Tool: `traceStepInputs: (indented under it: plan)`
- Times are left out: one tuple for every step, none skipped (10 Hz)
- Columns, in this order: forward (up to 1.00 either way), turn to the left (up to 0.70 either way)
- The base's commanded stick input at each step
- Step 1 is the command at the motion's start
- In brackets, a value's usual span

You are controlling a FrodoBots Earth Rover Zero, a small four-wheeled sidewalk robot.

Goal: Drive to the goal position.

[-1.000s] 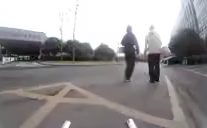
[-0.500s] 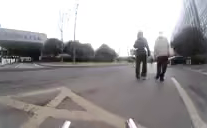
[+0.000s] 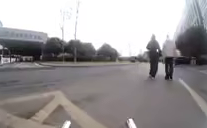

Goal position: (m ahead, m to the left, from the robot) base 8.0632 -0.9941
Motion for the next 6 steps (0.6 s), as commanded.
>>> traceStepInputs:
  plan:
    - [0.70,-0.01]
    - [0.70,0.00]
    - [0.70,0.00]
    - [0.70,0.00]
    - [0.70,0.00]
    - [0.70,0.00]
